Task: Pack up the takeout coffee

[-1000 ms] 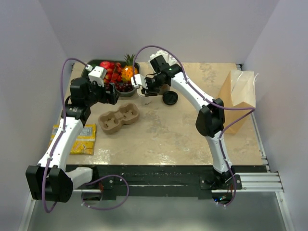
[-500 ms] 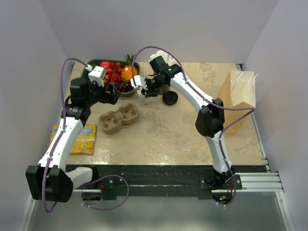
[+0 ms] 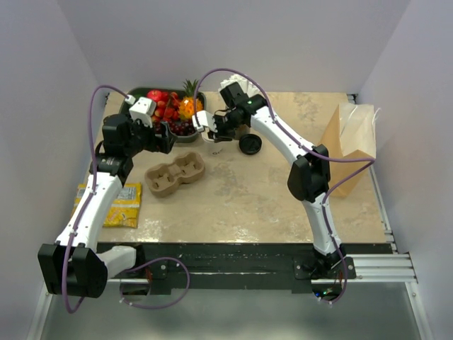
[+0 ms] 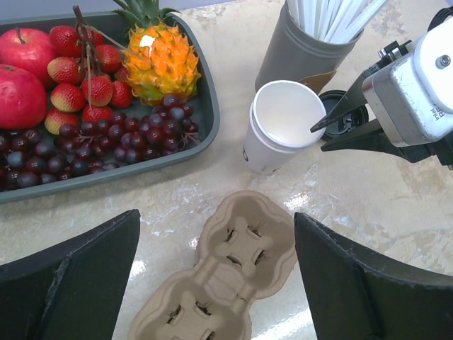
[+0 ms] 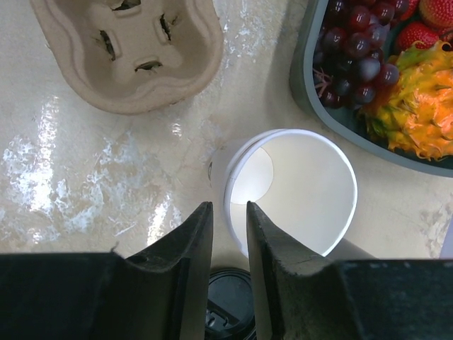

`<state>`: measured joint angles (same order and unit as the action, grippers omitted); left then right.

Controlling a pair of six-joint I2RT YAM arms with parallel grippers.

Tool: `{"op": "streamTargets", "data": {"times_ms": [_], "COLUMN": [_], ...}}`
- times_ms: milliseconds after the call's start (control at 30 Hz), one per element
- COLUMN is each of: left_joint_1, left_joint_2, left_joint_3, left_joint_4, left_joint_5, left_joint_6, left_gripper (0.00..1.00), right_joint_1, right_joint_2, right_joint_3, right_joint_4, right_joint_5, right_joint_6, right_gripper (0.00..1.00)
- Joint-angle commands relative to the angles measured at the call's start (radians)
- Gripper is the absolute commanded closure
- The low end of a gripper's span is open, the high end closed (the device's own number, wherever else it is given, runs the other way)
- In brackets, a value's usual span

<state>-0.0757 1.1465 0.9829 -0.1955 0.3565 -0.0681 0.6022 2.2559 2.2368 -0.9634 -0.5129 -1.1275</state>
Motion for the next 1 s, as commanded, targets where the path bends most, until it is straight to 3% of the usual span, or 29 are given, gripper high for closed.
{"op": "streamTargets", "data": {"times_ms": [0,967], "left_joint_1": [0.011,0.017], "left_joint_2": [-0.004,0.001], "left_joint_3": [-0.015,-0.021], "left_joint_4": [0.044,0.047], "left_joint_5": [0.013,0.013], "left_joint_6": [-0.013,-0.018], "left_gripper": [0.06,0.06], "right_joint_1": [0.007,0.007], "right_joint_2": [0.011,0.033], "right_joint_3": [0.012,-0.003], "right_joint_4": [0.018,0.008], "right_joint_5": [0.014,0.04], "right_joint_6": [-0.014,-0.035], "right_gripper": [0.71,0.79]}}
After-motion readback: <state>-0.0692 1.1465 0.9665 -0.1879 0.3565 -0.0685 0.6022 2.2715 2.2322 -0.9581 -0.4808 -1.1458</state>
